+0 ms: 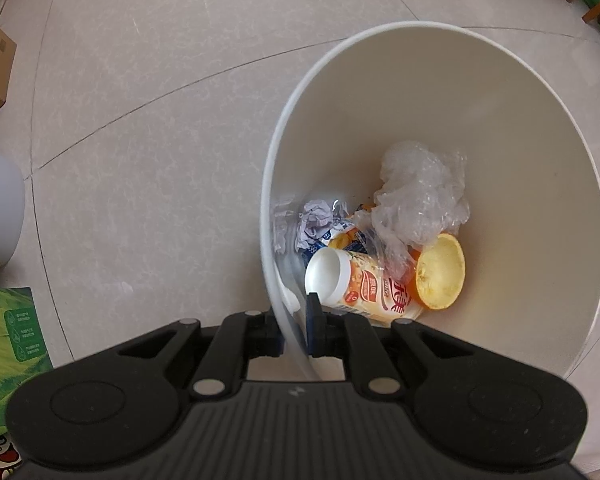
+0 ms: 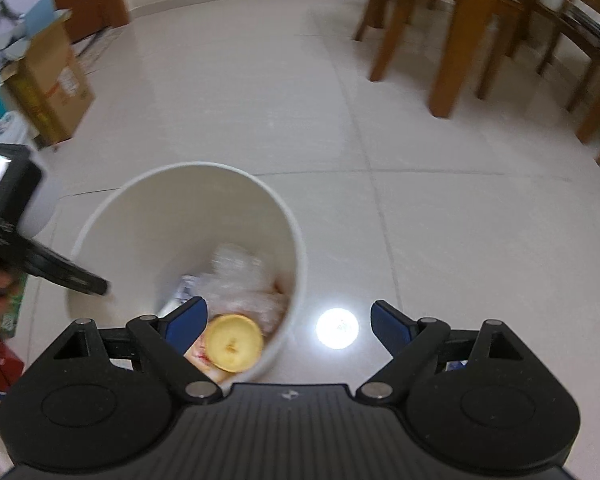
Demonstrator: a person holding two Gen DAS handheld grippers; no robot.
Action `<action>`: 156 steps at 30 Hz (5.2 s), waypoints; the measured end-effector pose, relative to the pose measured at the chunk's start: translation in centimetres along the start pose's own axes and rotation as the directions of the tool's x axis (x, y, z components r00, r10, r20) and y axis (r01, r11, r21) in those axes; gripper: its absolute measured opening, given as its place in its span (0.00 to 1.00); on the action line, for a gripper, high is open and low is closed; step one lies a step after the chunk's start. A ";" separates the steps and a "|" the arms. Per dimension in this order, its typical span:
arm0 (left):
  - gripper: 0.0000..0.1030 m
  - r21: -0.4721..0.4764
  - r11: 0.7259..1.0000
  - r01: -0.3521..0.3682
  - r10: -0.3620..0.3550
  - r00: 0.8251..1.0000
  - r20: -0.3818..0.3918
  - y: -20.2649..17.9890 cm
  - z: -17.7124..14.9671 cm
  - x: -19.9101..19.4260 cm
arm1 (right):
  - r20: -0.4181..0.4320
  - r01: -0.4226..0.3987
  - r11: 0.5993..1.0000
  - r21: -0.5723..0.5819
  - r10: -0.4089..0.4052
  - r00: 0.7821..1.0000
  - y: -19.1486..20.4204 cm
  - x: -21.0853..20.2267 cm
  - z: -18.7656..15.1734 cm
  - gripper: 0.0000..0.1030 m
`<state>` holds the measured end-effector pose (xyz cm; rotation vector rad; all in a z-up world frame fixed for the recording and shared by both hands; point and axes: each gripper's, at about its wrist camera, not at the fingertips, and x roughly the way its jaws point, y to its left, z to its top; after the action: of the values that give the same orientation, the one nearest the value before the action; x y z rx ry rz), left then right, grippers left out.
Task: Collect trash
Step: 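Carry the orange peel over the bin and open the right tool, then lower the right tool to the clear red-printed wrapper and close on it, then carry the wrapper over the bin and release it, then lower the right tool to the blue juice carton and grasp it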
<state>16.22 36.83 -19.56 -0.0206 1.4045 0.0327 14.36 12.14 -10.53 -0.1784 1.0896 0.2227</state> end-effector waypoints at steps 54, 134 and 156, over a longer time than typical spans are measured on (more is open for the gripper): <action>0.09 0.015 1.000 0.011 -0.011 1.000 -0.006 -0.1 -0.1 -0.1 | -0.394 0.389 0.680 0.621 -0.158 0.906 -19.9 21.9 -23.1 0.90; 0.09 0.016 1.000 0.000 0.000 1.000 -0.007 -0.3 -0.2 0.0 | 0.025 -0.115 0.993 0.001 0.115 0.993 1.8 1.0 1.1 0.92; 0.09 0.023 1.000 0.004 -0.004 1.000 -0.007 -0.2 -0.2 0.0 | -0.067 0.216 0.920 0.326 -0.206 0.976 -17.7 10.1 -11.3 0.96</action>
<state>16.07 36.62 -19.63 -0.0045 1.4114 0.0134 13.92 -6.87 -24.03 0.0040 1.1138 -0.1595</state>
